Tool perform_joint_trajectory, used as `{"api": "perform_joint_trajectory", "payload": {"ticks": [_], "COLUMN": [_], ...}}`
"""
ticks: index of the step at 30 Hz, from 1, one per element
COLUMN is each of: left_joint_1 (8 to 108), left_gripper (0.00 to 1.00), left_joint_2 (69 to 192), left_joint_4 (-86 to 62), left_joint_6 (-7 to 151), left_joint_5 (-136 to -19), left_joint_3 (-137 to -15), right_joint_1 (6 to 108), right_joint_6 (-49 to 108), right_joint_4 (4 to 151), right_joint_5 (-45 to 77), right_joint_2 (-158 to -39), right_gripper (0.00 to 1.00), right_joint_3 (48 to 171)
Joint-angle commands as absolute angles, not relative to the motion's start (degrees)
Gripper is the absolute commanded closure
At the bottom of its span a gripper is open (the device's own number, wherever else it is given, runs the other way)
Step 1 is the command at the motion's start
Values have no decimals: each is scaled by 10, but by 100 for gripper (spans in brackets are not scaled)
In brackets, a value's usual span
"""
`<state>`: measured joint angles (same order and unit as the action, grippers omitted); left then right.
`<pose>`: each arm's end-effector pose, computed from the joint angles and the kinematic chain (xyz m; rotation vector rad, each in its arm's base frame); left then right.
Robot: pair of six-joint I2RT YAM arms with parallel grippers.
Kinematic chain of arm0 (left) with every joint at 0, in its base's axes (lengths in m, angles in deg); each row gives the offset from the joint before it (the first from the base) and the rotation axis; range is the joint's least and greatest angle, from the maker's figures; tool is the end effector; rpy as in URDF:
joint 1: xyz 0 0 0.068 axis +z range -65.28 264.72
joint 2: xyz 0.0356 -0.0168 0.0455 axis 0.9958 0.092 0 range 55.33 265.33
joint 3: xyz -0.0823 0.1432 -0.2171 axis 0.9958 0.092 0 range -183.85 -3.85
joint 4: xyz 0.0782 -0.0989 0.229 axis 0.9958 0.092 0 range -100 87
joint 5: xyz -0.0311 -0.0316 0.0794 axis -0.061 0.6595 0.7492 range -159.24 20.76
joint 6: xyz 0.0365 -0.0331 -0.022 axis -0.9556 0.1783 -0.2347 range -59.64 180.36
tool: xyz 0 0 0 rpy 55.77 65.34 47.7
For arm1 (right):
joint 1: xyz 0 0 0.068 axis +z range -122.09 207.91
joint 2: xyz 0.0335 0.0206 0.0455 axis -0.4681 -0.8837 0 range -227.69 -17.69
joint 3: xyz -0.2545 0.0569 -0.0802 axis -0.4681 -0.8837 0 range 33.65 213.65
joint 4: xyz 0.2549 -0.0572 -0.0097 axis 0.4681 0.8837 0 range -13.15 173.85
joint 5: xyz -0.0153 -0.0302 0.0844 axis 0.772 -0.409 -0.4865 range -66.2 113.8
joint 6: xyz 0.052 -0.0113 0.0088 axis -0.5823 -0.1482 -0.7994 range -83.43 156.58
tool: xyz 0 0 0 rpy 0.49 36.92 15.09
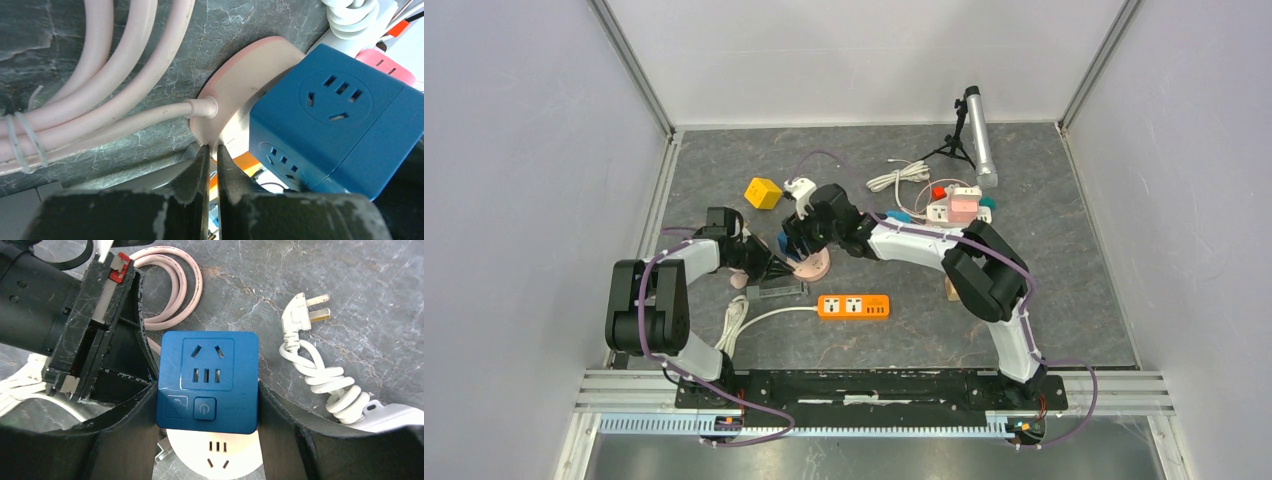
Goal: Pull the plug off the socket
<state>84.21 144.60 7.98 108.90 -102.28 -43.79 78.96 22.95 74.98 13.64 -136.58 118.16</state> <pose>0.2616 -0.0217 0.1349 -1.0057 2.6747 -1.0070 0.2942 0.3738 0.1972 -0.8249 2.0939 0.8283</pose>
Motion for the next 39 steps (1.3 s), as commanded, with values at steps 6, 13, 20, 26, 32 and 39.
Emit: {"api": "perform_joint_trajectory", "payload": {"ticks": [6, 13, 20, 26, 32, 39], "left_joint_1": [833, 833, 832, 831, 831, 830], "left_gripper": [90, 89, 89, 88, 88, 85], "left_joint_2": [1478, 1476, 1476, 1480, 1486, 1474], "left_joint_4": [122, 123, 133, 134, 134, 134], "left_joint_6": [1043, 1041, 1037, 1037, 1038, 1037], "left_joint_5": [-906, -908, -898, -900, -903, -917], "left_joint_3": [-418, -416, -424, -428, -429, -451], "right_joint_1": [843, 772, 800, 819, 793, 773], "right_joint_6": [285, 97, 142, 215, 154, 132], "right_joint_4": [731, 611, 684, 712, 711, 725], "right_joint_5": [178, 21, 68, 127, 109, 147], "right_joint_2": [-1319, -1303, -1303, -1290, -1277, -1256], "right_gripper": [100, 100, 100, 100, 100, 100], "right_joint_3": [1212, 1179, 1224, 1229, 1247, 1225]}}
